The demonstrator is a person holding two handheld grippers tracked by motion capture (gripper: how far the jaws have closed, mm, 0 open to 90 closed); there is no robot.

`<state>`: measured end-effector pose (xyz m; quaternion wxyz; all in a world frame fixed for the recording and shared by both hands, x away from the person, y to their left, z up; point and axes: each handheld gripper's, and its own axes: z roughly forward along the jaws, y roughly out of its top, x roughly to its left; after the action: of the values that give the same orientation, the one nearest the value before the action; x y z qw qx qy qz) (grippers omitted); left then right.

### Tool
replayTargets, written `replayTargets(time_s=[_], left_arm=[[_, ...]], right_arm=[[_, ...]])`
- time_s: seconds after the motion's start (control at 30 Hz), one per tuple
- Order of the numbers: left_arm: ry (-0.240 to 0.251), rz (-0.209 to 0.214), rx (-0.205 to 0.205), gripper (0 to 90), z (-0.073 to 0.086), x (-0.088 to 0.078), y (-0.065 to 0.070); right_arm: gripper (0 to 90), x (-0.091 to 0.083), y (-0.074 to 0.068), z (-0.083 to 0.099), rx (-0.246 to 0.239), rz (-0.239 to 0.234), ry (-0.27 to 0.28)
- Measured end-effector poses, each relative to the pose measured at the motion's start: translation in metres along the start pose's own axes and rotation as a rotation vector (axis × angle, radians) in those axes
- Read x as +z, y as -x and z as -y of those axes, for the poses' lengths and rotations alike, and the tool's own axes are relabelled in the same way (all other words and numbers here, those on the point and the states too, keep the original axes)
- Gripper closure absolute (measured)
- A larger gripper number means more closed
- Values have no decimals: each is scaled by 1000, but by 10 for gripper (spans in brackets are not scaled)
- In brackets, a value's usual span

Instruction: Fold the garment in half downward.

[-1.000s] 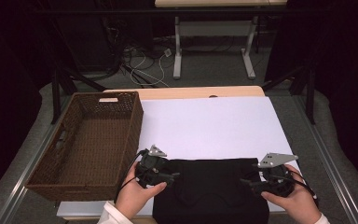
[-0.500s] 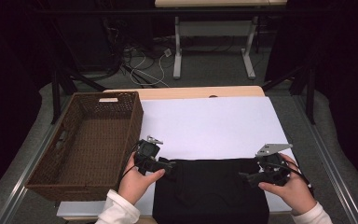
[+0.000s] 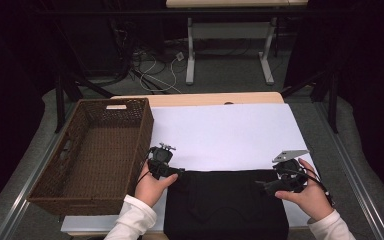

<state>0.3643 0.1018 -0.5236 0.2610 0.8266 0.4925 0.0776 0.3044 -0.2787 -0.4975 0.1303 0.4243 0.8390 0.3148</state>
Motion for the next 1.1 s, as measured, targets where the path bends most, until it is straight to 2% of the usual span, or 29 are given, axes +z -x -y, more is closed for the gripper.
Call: replayTargets(time_s=[0.1, 0.3, 0.4, 0.63, 0.7, 0.83, 0.9, 0.93, 1.1], left_arm=[[-6, -7, -8, 328, 2, 6, -4], [-27, -47, 16, 379, 6, 11, -8], [-34, -45, 31, 424, 9, 13, -7], [-35, -46, 17, 492, 11, 12, -3], [-39, -32, 14, 558, 10, 11, -3], [-47, -10, -35, 695, 11, 9, -5], [-48, 7, -38, 776, 11, 9, -6], [-48, 17, -37, 831, 12, 8, -7], [-36, 11, -33, 861, 13, 5, -4]], right_arm=[[145, -1, 2, 0, 6, 1, 11], [149, 1, 5, 2, 11, 12, -2], [151, 3, 6, 2, 13, 15, -6], [168, 4, 12, 4, 27, 29, -6], [172, 5, 14, 4, 38, 36, -7], [186, 6, 18, 5, 38, 45, -8], [189, 7, 20, 5, 51, 43, -18], [192, 8, 22, 5, 41, 45, -13], [241, 11, 30, 5, 64, 73, -16]])
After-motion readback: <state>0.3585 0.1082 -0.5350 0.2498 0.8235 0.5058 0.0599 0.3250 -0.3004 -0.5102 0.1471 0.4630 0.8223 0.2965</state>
